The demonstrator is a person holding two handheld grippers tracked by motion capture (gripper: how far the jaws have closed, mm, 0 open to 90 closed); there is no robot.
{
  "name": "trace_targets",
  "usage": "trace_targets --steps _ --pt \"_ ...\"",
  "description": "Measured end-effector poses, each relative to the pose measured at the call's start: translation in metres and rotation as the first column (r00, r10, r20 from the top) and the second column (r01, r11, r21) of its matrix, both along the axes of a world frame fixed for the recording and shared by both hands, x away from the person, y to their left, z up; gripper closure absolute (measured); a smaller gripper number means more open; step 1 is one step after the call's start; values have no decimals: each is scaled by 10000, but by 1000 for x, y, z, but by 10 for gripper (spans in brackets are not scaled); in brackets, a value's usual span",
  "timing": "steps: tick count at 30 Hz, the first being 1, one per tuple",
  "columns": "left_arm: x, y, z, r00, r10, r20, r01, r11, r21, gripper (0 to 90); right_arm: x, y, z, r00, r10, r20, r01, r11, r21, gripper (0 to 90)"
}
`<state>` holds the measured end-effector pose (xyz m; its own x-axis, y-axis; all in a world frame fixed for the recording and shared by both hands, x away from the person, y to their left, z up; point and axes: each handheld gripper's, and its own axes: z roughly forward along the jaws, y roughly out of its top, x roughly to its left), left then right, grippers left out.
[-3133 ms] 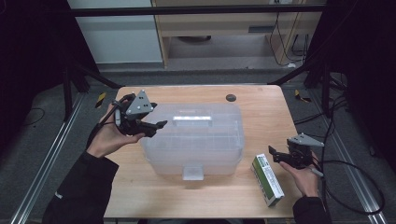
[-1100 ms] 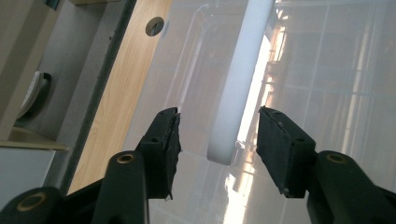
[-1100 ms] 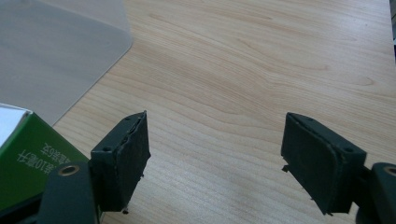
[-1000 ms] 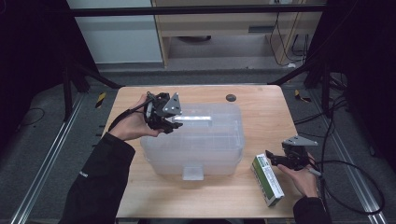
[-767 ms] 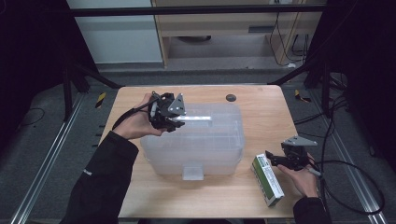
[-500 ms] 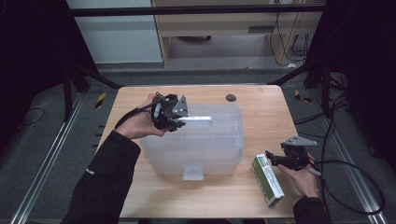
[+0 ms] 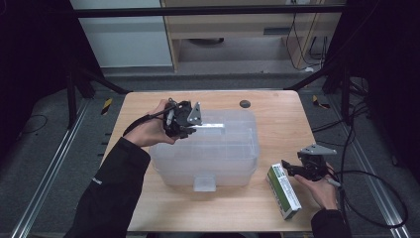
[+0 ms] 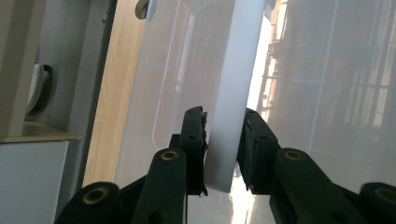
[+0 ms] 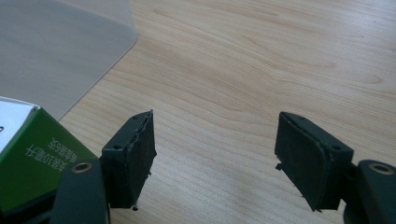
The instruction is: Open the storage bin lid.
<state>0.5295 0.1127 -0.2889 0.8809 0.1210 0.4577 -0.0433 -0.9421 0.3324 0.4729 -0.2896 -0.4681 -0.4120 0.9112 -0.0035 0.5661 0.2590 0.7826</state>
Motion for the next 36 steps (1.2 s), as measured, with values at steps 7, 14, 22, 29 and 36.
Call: trace_targets --steps 7,14,22,29,36 --pt "-2 0 -1 9996 -161 211 160 9998 74 734 -1 -3 5 9998 -187 48 186 9998 88 381" --pt "-3 -1 0 9991 -268 335 259 9993 272 739 -3 -5 13 9993 -255 271 249 9994 245 490" --pt "-1 -1 1 9995 -284 150 281 9994 215 742 -7 -5 24 9995 -46 315 27 9982 597 658" --pt "1 0 2 9993 -354 148 351 9992 213 742 -12 1 37 9985 253 480 -289 9968 747 771" --pt "3 1 5 9991 -316 284 315 9995 55 738 -19 8 53 9951 569 813 -663 9908 1180 835"
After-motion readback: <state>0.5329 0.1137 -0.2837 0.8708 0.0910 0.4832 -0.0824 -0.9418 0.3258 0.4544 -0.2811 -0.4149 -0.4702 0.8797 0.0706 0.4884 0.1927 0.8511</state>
